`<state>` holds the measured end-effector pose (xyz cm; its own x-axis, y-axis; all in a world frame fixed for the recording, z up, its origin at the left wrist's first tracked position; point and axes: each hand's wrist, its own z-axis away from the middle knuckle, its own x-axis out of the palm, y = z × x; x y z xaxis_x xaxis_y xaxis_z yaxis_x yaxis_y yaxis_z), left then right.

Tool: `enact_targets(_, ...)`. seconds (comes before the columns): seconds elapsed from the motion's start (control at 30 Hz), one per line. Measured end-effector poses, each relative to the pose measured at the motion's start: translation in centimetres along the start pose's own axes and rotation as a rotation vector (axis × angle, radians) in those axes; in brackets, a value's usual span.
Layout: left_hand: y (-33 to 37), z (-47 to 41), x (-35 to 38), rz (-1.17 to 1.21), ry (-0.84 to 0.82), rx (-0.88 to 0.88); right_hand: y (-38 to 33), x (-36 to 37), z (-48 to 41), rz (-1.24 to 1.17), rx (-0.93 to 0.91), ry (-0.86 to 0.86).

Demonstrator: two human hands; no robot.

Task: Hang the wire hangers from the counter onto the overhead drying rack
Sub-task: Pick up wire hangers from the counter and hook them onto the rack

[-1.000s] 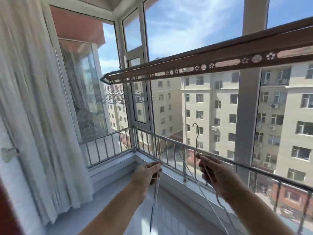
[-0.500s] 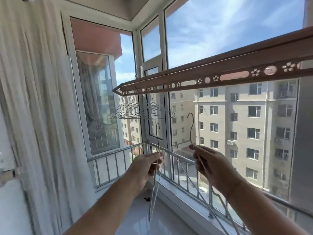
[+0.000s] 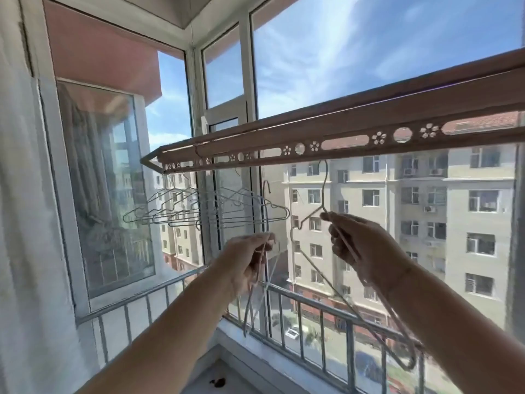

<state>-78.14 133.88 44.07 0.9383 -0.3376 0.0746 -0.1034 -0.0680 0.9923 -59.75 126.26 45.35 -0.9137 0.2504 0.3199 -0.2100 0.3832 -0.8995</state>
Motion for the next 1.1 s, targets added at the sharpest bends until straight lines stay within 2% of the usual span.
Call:
enact_targets(0.3, 3.5, -13.4, -2.8, 0.063, -0.18, 0.025, 0.9, 4.4, -9.4, 0.073, -0.122, 0.178)
enact_targets(0.5, 4.7, -19.3, -2.5, 0.127, -0.273, 0.041, 2.0, 5.2, -12.9, 0.12, -0.15, 0.263)
enact_targets(0.8, 4.4, -23.5, 0.1, 0.182, -0.388, 0.048, 3.6, 4.0, -15.3, 0.195, -0.16, 0.345)
enact_targets(1.1, 4.0, -25.5, 1.5, 0.17, -0.416, 0.039, 4.2, 2.9, -16.1, 0.198, -0.156, 0.367)
